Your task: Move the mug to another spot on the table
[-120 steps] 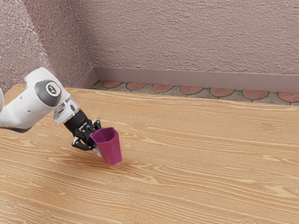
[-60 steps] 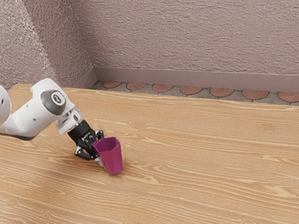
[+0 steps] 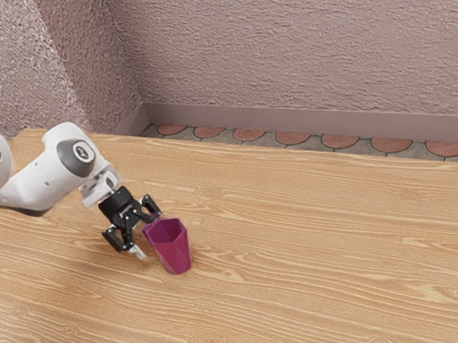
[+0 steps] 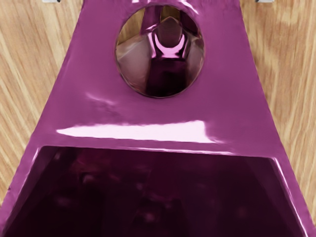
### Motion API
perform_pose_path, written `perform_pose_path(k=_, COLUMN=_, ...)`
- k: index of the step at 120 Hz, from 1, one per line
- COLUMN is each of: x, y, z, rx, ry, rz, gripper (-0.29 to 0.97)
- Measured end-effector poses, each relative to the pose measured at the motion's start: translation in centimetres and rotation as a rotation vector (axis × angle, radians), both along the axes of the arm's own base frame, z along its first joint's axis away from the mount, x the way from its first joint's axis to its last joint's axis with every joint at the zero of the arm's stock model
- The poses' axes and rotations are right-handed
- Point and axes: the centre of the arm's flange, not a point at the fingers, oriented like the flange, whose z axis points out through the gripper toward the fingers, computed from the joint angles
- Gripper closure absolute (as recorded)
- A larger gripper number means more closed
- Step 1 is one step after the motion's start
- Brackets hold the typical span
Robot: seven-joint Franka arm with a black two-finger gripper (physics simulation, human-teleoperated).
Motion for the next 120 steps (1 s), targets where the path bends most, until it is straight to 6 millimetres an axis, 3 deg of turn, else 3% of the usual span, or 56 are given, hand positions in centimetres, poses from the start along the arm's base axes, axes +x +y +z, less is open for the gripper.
perform_pose_path(k=12, x=0.0, y=1.2, z=2.8, rx=0.016, ry=-0.041, rz=0.015, gripper=0.11)
perform_pose_path(k=30, x=-0.3, y=0.2, z=10.2, rx=0.052, ry=-0.131, rz=-0.003, gripper=0.06)
perform_pose_path(k=37, x=-0.8, y=-1.3, z=12.7, rx=0.070, ry=-0.149, rz=-0.018, gripper=0.04)
perform_pose_path(k=45, x=-1.0, y=-4.7, z=15.6, rx=0.134, ry=-0.165, rz=-0.085, gripper=0.03)
perform_pose_path(k=61, x=-1.3, y=-7.8, z=18.8, rx=0.290, ry=-0.132, rz=-0.117, gripper=0.02)
perform_pose_path(k=76, x=-1.8, y=-12.6, z=23.0, rx=0.448, ry=-0.109, rz=-0.107, gripper=0.01)
perform_pose_path(k=96, x=-1.8, y=-14.0, z=29.4, rx=0.529, ry=-0.102, rz=0.052, gripper=0.00)
perform_pose_path(k=120, x=-2.9, y=-15.3, z=33.2, rx=0.560, ry=-0.072, rz=0.207, gripper=0.00)
